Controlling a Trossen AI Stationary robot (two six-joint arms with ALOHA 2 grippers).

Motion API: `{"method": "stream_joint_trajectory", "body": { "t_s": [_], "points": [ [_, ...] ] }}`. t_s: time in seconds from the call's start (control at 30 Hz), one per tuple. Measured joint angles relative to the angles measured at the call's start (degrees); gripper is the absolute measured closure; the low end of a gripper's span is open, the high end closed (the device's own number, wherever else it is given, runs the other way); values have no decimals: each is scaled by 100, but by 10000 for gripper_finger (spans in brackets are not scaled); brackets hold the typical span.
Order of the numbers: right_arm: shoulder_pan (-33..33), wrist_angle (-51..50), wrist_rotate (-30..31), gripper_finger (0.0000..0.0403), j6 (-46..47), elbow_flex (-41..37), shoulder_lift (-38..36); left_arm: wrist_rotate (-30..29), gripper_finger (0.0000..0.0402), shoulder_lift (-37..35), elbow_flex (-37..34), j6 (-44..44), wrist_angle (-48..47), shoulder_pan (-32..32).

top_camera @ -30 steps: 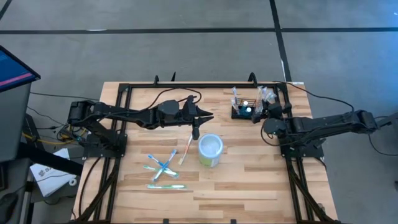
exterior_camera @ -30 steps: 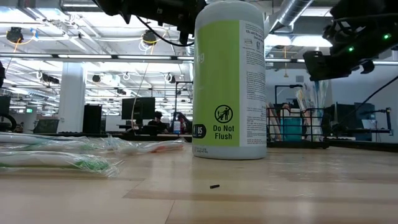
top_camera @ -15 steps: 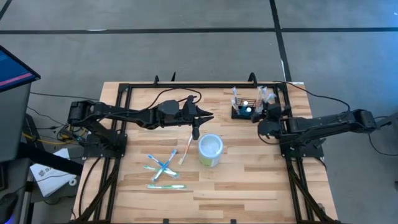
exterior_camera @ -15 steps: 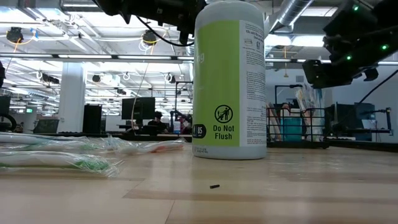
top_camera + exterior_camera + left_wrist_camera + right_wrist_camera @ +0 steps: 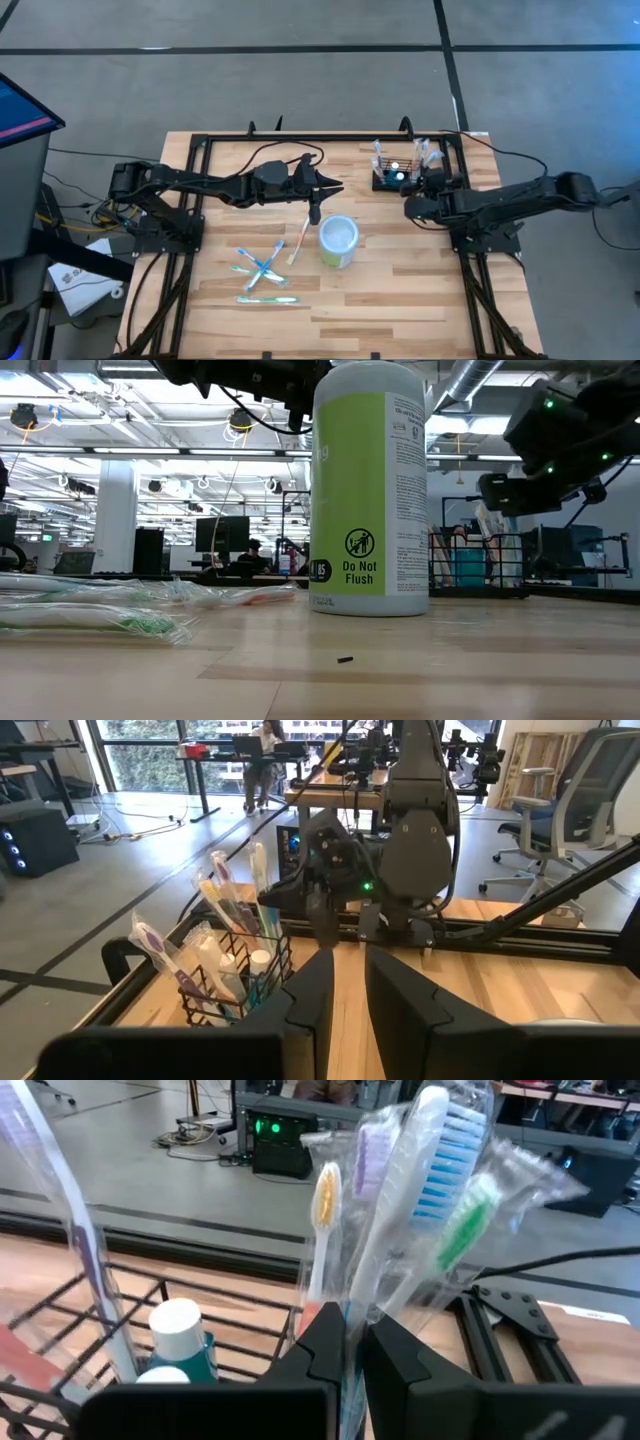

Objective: Pick & Place toothbrushing station
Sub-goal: Put the blue toothbrush into the wire organizer

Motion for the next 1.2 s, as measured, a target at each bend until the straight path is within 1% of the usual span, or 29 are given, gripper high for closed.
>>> {"method": "stream_joint_trajectory", "body": {
  "t_s": [0.2, 0.3, 0.37, 0.53, 0.73, 0.93, 1.07, 1.2],
  "points": [
    [4, 61, 2, 392, 453, -2, 474, 22, 348, 0, 0, 0, 0, 0],
    [9, 234, 18, 388, 482, -2, 713, 20, 348, 0, 0, 0, 0, 0],
    [9, 357, 36, 373, 493, -2, 839, 20, 348, 0, 0, 0, -2, 0],
    [11, 575, -54, 317, 496, 0, 1004, 18, 348, 0, 0, 0, -27, 2],
    [11, 518, -200, 264, 470, 0, 981, 14, 348, 0, 0, 2, -39, 0],
    [11, 514, -215, 208, 448, 0, 971, -10, 348, 0, 0, 2, -43, 0],
    [11, 474, -220, 187, 446, -1, 971, -10, 348, 0, 0, 2, -44, 0],
    [15, 430, -250, 183, 431, 78, 971, -8, 348, 0, 0, 2, -46, 0]
  ]
}}
